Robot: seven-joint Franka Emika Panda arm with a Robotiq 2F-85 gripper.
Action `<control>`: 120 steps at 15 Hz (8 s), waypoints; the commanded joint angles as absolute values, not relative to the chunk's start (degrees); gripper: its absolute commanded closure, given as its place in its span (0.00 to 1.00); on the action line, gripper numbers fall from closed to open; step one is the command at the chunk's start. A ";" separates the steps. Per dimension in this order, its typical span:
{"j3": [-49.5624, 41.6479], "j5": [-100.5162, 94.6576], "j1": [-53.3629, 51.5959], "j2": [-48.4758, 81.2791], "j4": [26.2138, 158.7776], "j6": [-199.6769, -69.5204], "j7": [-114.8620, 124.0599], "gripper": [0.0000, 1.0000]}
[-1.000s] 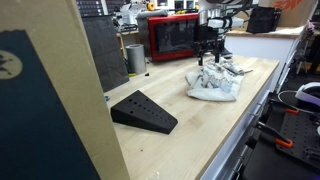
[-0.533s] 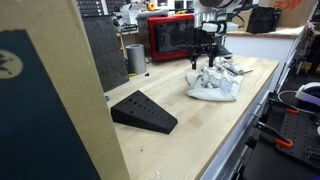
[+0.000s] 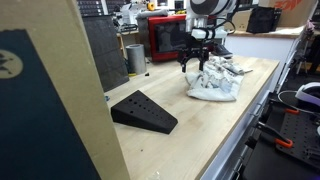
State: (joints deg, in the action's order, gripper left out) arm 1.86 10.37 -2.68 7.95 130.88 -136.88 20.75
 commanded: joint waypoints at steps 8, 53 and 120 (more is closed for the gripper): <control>-0.39 5.72 -3.98 16.21 123.32 -139.19 27.72 0.00; 4.50 21.18 -5.53 8.84 121.05 -125.55 26.34 0.99; 6.70 7.66 -6.19 4.70 137.31 -114.76 -0.15 0.00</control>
